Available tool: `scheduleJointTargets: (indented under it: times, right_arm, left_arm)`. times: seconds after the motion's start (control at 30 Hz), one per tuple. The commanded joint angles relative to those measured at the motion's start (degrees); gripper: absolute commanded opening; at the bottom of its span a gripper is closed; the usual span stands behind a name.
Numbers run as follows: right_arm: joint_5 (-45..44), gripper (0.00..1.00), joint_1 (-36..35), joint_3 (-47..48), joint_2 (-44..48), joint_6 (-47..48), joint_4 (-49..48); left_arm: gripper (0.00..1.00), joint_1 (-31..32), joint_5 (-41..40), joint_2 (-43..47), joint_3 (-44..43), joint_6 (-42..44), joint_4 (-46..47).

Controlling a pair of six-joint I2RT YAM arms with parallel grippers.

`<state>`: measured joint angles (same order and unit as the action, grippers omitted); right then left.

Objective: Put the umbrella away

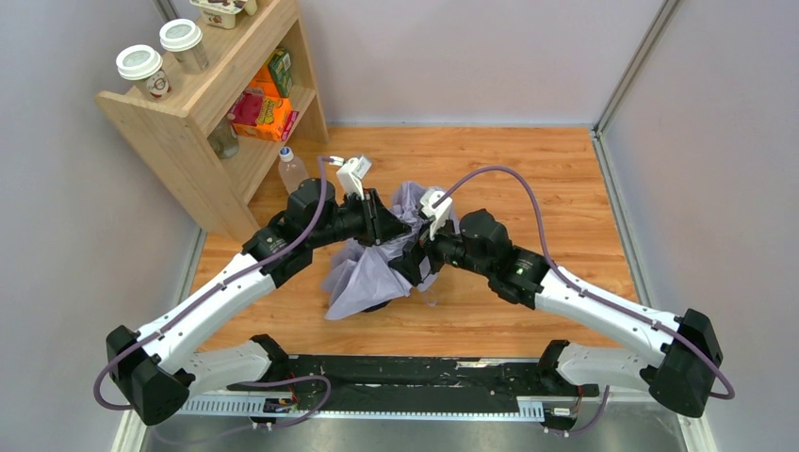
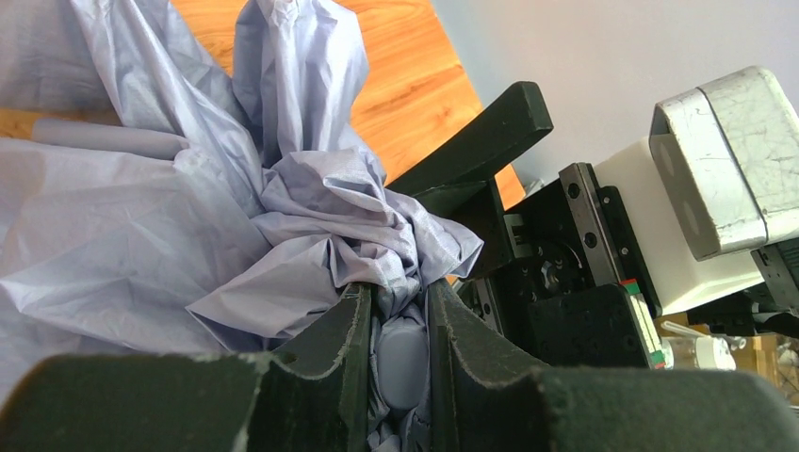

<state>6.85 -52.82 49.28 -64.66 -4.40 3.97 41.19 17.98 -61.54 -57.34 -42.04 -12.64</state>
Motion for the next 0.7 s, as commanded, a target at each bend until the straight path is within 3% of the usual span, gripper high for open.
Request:
scheduleJointTargets:
  times: [0.0, 0.23, 0.4, 0.67]
  right_arm:
    - [0.6, 1.0, 1.2, -1.1, 1.5, 2.2, -4.8]
    - [3.1, 1.0, 3.8, -3.7, 5.2, -1.6, -5.8]
    - [4.0, 1.0, 4.7, -4.7, 6.4, -1.0, -6.4]
    - [7.5, 1.0, 5.4, -4.1, 2.0, -3.1, -15.5]
  left_arm:
    - [0.0, 1.6, 6.2, 0.5, -3.2, -2.3, 2.2]
    - [0.0, 1.6, 10.7, -0.2, -4.5, 1.7, 3.7]
    - [0.0, 1.6, 16.3, -1.4, -7.7, 7.9, -1.2]
    - [0.0, 2.8, 23.6, -2.9, -4.0, -0.6, 12.3]
